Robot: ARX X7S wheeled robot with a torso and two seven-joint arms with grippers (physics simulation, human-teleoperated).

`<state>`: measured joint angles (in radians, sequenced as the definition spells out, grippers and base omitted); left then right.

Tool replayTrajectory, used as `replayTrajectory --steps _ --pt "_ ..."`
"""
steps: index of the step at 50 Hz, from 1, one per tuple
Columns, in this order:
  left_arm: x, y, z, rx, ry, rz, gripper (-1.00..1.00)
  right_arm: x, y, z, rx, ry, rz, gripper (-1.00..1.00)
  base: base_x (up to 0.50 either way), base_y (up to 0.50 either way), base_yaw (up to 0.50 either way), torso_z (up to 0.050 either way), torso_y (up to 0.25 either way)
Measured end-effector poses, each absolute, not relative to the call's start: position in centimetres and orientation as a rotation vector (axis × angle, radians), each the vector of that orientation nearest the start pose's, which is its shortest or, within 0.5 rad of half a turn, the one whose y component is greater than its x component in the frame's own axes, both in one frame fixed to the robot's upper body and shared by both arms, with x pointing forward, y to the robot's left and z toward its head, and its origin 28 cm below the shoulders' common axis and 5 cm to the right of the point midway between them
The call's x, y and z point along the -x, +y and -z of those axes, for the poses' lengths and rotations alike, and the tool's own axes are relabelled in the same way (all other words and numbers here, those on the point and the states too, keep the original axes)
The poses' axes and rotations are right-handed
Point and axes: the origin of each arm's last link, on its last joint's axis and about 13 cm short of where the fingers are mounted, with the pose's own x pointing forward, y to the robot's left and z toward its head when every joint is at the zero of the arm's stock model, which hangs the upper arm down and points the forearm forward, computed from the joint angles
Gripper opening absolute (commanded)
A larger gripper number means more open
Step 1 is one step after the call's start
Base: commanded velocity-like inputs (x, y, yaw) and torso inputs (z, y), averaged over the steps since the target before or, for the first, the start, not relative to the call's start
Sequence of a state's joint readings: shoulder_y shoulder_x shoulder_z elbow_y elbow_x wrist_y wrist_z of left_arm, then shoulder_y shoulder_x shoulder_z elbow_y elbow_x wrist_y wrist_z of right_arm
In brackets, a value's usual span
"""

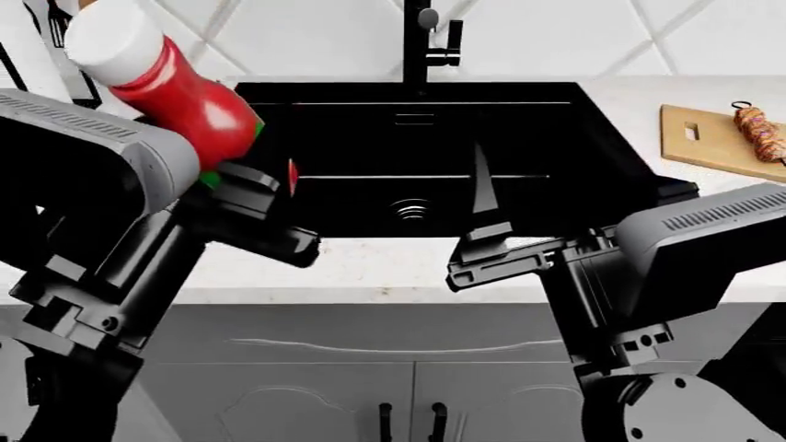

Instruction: Pick the skewer from the plate and place it on the cutting board. Then pick the condiment bottle from the cabinet and place it next to the cutting board.

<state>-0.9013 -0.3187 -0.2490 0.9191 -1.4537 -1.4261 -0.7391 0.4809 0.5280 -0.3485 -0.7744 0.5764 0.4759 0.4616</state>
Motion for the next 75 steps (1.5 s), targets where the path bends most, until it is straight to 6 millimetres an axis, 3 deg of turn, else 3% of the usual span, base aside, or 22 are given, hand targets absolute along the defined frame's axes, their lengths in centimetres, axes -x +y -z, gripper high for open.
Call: replayTrajectory --steps 13,29,75 --pt "-17.0 21.6 -25.7 -0.041 -0.295 0.278 -1.0 -21.1 -9.3 -20.4 0.067 -0.49 -0.207 1.0 0.0 -0.02 0.0 0.0 0.0" --pt "-16.1 21.8 -24.5 -0.032 -0.251 0.258 -1.0 -20.8 -9.3 -20.0 0.07 -0.476 -0.2 1.0 -0.1 -0.49 0.0 0.0 0.0" --pt "-15.8 21.8 -23.9 0.012 -0.233 0.266 -1.0 -21.0 -9.4 -20.2 0.063 -0.469 -0.244 1.0 -0.03 -0.5 0.0 0.0 0.0"
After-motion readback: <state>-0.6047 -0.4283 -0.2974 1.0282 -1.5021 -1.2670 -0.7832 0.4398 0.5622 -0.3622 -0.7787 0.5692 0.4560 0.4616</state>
